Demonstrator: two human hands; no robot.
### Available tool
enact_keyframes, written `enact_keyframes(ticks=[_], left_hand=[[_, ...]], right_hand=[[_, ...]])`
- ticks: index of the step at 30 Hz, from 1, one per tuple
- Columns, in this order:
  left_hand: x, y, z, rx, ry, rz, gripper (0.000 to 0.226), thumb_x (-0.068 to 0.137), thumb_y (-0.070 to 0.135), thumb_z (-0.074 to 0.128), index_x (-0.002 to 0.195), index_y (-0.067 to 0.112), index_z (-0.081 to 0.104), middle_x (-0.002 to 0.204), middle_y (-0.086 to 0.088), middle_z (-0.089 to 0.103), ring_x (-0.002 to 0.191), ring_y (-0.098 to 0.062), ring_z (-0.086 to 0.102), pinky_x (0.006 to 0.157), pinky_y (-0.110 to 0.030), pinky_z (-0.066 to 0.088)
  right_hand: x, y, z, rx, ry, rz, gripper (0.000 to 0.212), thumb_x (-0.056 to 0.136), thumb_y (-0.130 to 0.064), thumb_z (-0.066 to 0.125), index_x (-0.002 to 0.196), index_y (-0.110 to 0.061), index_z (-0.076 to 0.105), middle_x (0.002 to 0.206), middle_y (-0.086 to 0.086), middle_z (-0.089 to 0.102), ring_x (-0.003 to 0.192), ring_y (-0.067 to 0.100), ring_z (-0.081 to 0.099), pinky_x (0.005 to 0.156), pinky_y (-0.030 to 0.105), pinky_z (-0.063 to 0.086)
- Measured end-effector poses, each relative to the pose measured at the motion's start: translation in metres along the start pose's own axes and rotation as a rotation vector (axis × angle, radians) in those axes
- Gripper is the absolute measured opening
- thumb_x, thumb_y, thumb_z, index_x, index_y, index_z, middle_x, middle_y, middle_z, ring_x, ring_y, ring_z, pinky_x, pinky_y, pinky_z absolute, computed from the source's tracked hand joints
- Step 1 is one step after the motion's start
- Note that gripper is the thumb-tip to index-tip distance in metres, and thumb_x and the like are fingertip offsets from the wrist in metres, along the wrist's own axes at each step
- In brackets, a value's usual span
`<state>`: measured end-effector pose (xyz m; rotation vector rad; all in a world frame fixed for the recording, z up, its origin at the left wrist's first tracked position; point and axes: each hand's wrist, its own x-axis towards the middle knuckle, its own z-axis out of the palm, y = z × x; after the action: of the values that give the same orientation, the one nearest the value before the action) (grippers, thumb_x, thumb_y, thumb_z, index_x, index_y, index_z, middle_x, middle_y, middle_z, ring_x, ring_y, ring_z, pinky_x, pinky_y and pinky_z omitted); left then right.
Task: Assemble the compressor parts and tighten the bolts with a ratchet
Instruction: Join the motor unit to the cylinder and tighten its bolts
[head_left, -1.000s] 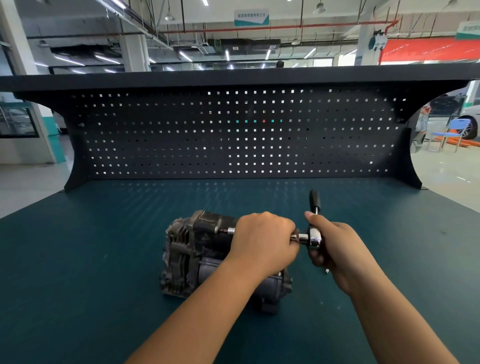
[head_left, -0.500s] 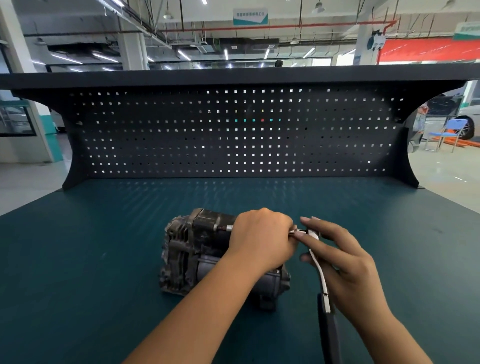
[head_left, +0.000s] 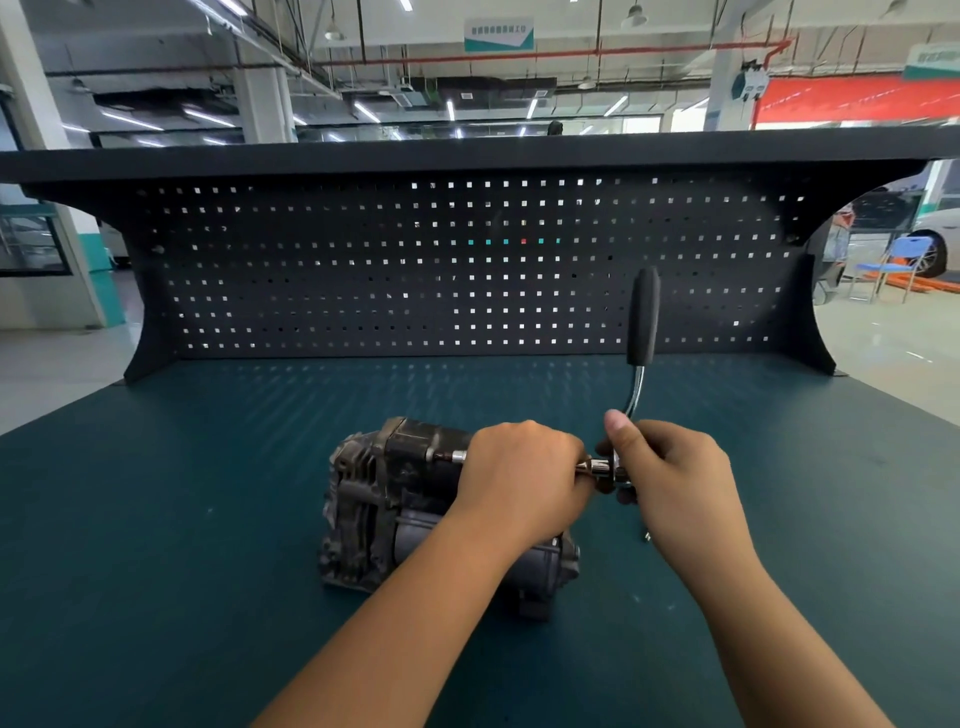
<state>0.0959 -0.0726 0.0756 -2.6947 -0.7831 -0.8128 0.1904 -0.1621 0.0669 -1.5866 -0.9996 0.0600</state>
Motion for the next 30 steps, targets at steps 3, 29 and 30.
enact_keyframes(ticks=[3,29,30], left_hand=[[-0.001,0.0,0.0,0.003,-0.006,0.009,0.033,0.082,0.032,0.046,0.057,0.017,0.03,0.064,-0.001,0.052,0.059,-0.025,0.037,0.045,-0.024,0.013],[-0.019,-0.054,-0.014,0.067,-0.159,-0.052,0.07,0.068,0.081,0.036,0.119,0.035,0.046,0.116,0.012,0.048,0.111,-0.014,0.042,0.094,-0.034,0.031],[-0.02,-0.059,-0.015,0.088,-0.19,-0.07,0.074,0.066,0.084,0.034,0.122,0.036,0.044,0.118,0.013,0.049,0.113,-0.015,0.043,0.096,-0.035,0.03]], right_hand=[[0.004,-0.004,0.003,-0.065,-0.026,0.064,0.055,0.092,-0.044,0.046,0.072,0.006,0.06,0.056,0.012,0.062,0.042,0.013,0.055,0.049,0.027,0.038],[-0.004,0.014,-0.002,0.326,-0.147,0.147,0.028,0.093,-0.022,0.048,0.068,-0.011,0.043,0.045,0.009,0.054,0.042,0.018,0.031,0.04,0.022,0.028],[-0.003,0.015,-0.002,0.335,-0.146,0.149,0.028,0.093,-0.022,0.048,0.068,-0.011,0.043,0.045,0.009,0.054,0.041,0.018,0.031,0.04,0.023,0.028]])
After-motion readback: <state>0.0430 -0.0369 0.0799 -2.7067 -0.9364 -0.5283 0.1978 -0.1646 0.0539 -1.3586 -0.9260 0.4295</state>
